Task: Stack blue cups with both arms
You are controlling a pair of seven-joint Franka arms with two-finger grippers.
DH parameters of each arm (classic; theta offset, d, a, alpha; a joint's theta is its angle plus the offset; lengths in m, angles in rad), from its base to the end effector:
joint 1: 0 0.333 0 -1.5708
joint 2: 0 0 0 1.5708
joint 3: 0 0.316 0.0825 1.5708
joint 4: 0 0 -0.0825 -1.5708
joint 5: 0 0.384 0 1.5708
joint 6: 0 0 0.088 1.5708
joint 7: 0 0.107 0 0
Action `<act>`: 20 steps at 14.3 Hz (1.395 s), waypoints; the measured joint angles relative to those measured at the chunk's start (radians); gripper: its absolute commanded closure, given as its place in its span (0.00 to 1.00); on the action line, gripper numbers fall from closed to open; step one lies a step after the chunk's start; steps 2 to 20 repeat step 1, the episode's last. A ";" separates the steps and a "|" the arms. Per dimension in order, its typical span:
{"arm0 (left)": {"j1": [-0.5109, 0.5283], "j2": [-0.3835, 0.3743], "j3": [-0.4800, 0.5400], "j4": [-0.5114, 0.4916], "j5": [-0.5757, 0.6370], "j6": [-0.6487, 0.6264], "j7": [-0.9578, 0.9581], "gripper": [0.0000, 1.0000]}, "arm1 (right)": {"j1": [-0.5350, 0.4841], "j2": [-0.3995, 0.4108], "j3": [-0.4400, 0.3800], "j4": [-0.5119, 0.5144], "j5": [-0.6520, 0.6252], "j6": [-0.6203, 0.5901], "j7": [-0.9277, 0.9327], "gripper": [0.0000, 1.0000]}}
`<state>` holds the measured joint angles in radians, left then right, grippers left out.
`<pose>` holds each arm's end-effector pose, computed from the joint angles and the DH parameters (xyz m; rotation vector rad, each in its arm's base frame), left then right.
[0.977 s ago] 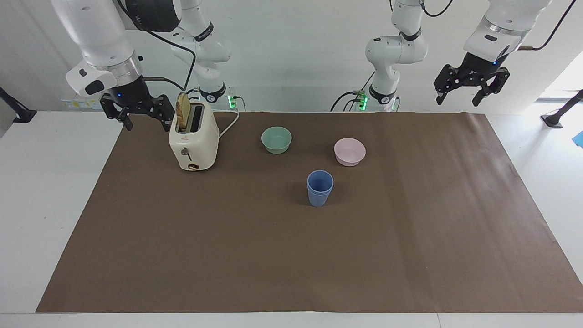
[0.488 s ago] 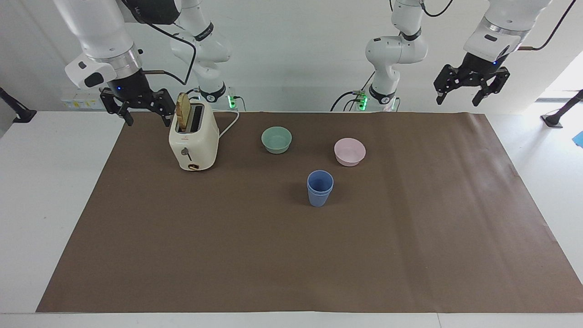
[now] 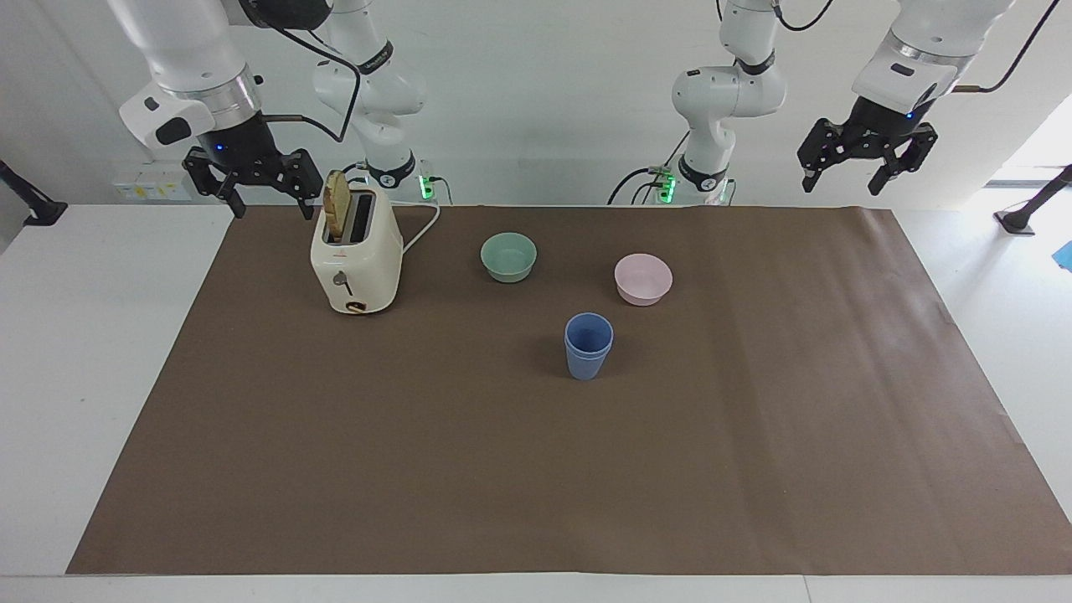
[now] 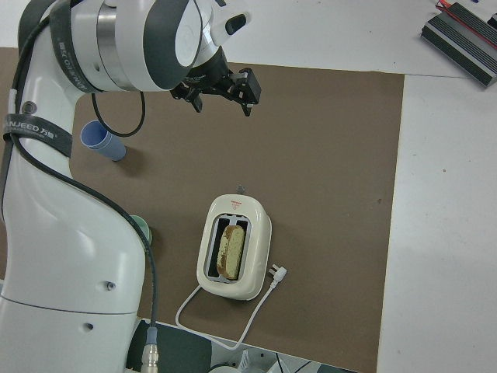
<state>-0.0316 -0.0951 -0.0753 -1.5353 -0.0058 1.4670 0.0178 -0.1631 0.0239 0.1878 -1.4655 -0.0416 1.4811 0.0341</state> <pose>0.5098 -0.0577 0.6825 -3.1350 0.1964 -0.0417 0.5530 0.0074 0.6530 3.1043 -0.0202 -0.0106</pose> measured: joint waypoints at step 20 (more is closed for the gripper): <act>0.000 0.000 0.000 0.000 0.000 0.000 0.000 0.00 | 0.000 0.000 0.000 0.000 0.000 0.000 0.000 0.00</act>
